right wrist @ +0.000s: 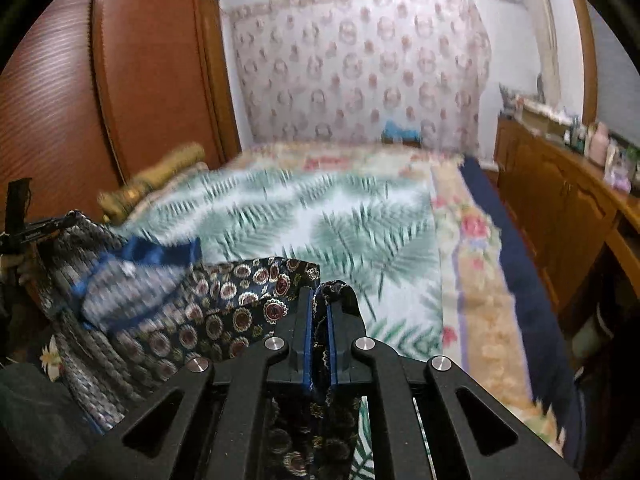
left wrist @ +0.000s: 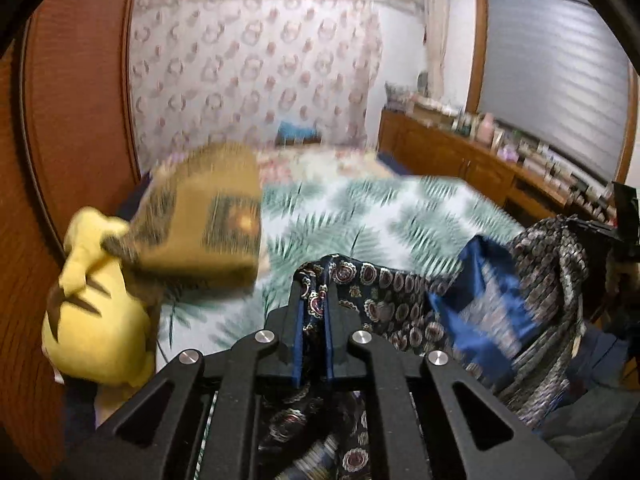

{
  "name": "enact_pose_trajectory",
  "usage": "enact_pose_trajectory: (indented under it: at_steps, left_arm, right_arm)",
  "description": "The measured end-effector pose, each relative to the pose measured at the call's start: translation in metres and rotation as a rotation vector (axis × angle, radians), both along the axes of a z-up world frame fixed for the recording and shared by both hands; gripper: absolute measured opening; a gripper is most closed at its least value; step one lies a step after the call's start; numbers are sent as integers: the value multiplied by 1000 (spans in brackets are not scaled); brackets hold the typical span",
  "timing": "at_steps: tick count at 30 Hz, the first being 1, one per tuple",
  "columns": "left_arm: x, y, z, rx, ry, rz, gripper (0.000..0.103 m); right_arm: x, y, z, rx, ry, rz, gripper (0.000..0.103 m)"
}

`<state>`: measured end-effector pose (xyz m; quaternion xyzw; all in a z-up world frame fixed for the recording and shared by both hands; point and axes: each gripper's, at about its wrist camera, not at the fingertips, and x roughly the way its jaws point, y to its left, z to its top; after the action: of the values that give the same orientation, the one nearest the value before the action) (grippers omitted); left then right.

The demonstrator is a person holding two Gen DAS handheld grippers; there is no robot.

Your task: Fold small clothes

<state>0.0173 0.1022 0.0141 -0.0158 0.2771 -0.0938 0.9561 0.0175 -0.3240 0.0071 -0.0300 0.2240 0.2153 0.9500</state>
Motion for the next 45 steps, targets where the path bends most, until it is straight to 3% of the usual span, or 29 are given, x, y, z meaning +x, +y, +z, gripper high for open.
enact_pose_trajectory:
  at_steps: [10,14,18,23,29,34,39,41,42,43,44,45]
  left_arm:
    - [3,-10,104,9,-240,-2,8]
    - [29,-3,140,8,-300,27,8]
    - [67,4,153,22,-305,70,8]
    - [127,21,130,16,-215,122,8]
    - [185,23,60,64,-43,146,8]
    - [207,19,25,96,27,165,11]
    - [194,15,22,56,22,145,36]
    - [184,14,23,43,13,128,52]
    - [181,13,22,38,11,119,55]
    - [176,13,21,34,12,109,66]
    - [172,13,20,30,13,104,74]
    - [167,13,19,24,11,100,76]
  right_arm:
    - [-41,6,117,7,-260,42,5]
    - [-35,6,162,-13,-337,20,5]
    - [-5,9,187,-36,-354,-27,5]
    - [56,25,167,-88,-257,-91,5]
    - [132,49,92,-136,-39,-141,5]
    - [161,65,47,-165,61,-183,5]
    - [172,83,46,-163,113,-205,26]
    - [168,85,56,-166,100,-192,42]
    - [172,79,66,-167,95,-187,45]
    - [169,70,68,-166,91,-185,51]
    - [163,67,70,-161,85,-182,53]
    - [157,62,69,-152,82,-173,53]
